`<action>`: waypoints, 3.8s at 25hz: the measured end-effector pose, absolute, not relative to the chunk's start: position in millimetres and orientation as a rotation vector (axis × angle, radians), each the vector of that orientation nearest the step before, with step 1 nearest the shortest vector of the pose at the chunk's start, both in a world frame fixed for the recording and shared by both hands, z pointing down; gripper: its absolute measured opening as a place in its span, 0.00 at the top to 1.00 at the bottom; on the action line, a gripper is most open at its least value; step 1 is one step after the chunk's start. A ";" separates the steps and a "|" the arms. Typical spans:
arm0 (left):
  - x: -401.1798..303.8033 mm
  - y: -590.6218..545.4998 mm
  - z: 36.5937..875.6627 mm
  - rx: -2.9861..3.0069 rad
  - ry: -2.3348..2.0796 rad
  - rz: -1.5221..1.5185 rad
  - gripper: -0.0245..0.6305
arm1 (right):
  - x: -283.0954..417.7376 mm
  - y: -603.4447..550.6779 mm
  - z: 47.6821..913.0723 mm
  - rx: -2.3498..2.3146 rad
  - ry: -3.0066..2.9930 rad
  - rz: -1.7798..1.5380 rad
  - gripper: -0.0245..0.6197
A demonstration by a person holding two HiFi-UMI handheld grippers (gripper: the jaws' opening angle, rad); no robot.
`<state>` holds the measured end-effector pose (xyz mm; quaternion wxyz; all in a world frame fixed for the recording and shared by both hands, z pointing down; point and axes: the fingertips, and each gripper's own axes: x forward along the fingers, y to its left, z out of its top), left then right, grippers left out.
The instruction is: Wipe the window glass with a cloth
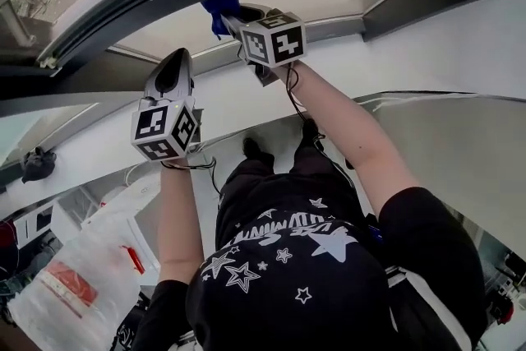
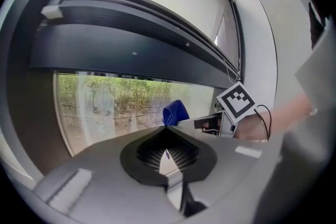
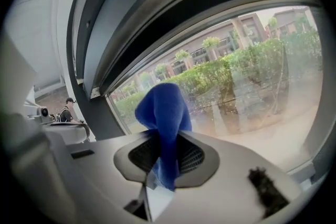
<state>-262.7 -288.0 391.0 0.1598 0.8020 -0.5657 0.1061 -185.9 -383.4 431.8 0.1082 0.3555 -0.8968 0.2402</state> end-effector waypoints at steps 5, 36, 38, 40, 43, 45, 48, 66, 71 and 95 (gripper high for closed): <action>-193.1 -310.0 390.3 2.363 -1.525 0.349 0.95 | -104.2 -406.4 434.3 1.189 -2.593 0.741 0.85; 108.2 -360.8 413.0 2.571 -1.222 0.435 0.95 | 275.0 -484.6 463.4 1.803 -2.335 0.889 0.85; 105.9 -359.3 414.6 2.561 -1.228 0.428 0.95 | 279.9 -483.0 463.2 1.820 -2.321 0.888 0.85; 98.4 -356.9 415.8 2.546 -1.250 0.423 0.95 | 277.4 -481.5 460.8 1.812 -2.325 0.878 0.85; 81.2 -353.2 415.0 2.542 -1.273 0.409 0.95 | 266.7 -474.7 452.9 1.805 -2.336 0.848 0.85; 62.2 -349.5 415.0 2.532 -1.290 0.397 0.95 | 249.4 -464.7 444.5 1.788 -2.360 0.817 0.85; 16.4 -339.3 417.1 2.474 -1.358 0.386 0.95 | 199.0 -441.7 441.5 1.695 -2.418 0.803 0.85; -321.7 -224.0 450.4 2.036 -1.841 0.240 0.95 | -254.7 -307.1 488.9 0.791 -2.669 0.660 0.85; -370.2 -211.9 463.4 2.051 -1.899 0.287 0.95 | -340.3 -299.1 503.0 0.696 -2.686 0.555 0.85; -328.8 -226.8 519.8 2.060 -1.803 0.279 0.95 | -296.1 -351.0 550.7 0.817 -2.650 0.430 0.85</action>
